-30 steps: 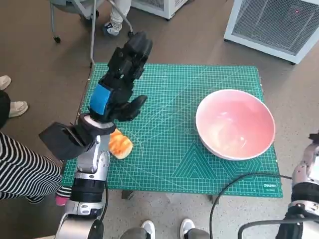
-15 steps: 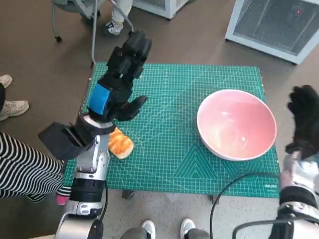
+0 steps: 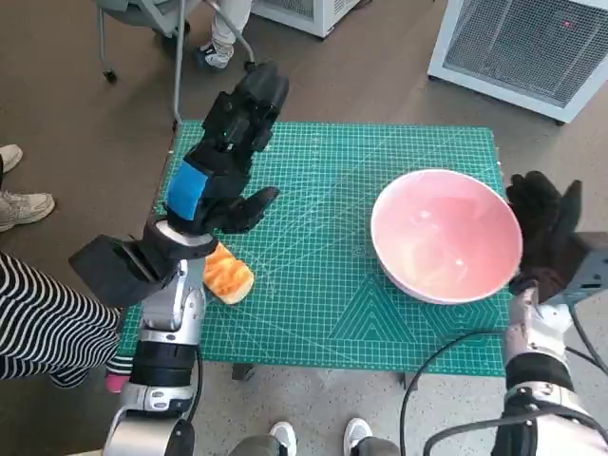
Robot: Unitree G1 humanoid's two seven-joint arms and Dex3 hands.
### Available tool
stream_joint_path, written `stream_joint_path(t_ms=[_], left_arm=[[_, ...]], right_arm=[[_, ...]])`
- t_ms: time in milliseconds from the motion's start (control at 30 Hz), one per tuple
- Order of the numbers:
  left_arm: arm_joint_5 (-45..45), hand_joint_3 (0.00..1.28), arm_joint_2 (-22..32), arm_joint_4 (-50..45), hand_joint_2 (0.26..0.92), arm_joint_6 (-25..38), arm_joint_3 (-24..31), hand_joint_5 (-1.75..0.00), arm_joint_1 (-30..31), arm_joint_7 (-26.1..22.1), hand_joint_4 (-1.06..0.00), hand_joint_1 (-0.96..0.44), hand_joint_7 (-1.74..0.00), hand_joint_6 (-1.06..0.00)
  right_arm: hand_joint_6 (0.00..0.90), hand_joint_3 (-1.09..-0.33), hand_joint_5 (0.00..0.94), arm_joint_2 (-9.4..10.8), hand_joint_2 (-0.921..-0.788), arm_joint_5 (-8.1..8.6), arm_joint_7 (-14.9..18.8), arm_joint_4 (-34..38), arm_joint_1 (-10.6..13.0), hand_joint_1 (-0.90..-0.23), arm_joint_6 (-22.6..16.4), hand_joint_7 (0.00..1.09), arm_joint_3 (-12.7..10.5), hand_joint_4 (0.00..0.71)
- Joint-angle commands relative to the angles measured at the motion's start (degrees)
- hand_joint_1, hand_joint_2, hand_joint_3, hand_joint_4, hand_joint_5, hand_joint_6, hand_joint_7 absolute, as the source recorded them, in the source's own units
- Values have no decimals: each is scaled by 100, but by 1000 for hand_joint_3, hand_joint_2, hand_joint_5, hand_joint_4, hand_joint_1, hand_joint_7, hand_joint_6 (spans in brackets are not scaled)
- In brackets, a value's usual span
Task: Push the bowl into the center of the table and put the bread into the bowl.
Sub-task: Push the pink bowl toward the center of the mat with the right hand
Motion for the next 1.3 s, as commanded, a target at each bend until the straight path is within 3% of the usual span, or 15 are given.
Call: stream_joint_path(t_ms=[33, 533, 1300], left_arm=[[-108, 347, 75, -4, 921, -124, 97, -7, 99, -92, -79, -687, -297, 1], [-87, 329, 128, -2, 921, -214, 176, -2, 230, -96, -74, -688, -293, 1], [21, 329, 171, 76, 921, -419, 229, -6, 375, 72, -83, -706, -291, -1]], right_arm=[[44, -1004, 15, 240, -921, -38, -6, 97, -32, -690, 155, 357, 62, 79], [51, -999, 15, 624, -921, -32, 219, 54, -311, -705, 212, 350, 244, 99], [36, -985, 2, 1198, -921, 174, 461, 100, -804, -737, 435, 349, 41, 78]])
